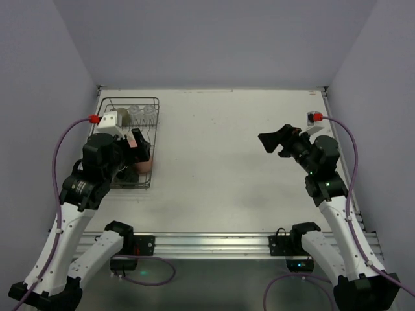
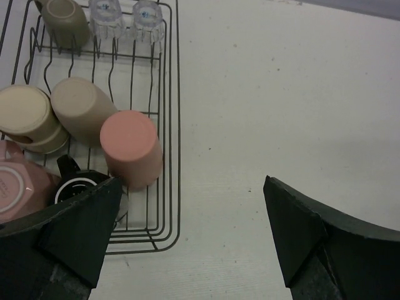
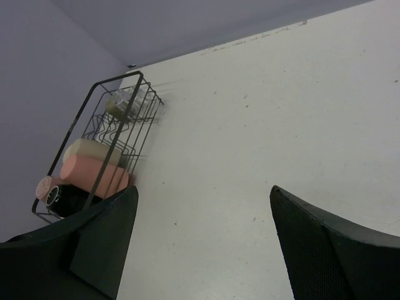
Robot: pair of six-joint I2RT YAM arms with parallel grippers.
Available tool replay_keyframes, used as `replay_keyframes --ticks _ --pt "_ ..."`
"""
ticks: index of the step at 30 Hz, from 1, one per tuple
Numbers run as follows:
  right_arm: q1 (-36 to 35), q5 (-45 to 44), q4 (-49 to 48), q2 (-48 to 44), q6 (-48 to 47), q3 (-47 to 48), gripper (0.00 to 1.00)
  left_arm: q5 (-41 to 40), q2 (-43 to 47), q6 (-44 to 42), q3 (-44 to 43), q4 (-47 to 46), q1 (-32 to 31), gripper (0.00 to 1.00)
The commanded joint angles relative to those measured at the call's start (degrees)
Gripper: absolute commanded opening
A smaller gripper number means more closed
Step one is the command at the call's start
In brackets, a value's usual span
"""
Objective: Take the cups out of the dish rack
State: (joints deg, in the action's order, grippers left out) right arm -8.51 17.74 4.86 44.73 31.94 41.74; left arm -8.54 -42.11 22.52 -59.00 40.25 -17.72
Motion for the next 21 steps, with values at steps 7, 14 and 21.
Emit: replay_keyframes --ticks 7,14,21 --pt "0.16 2.13 -0.82 2.38 -0.74 0.45 0.88 -6.49 -6.67 1.91 -0.77 2.03 -0.13 1.0" --pt "0.08 2.92 -1.08 3.43 -0.74 0.45 0.88 -10.45 -9.57 5.33 3.54 -3.41 -0.13 1.0" --pt "-0.1 3.8 -0.38 4.58 -0.92 0.8 0.87 -16.06 -12.11 6.22 7.75 -8.25 -0.13 1.0"
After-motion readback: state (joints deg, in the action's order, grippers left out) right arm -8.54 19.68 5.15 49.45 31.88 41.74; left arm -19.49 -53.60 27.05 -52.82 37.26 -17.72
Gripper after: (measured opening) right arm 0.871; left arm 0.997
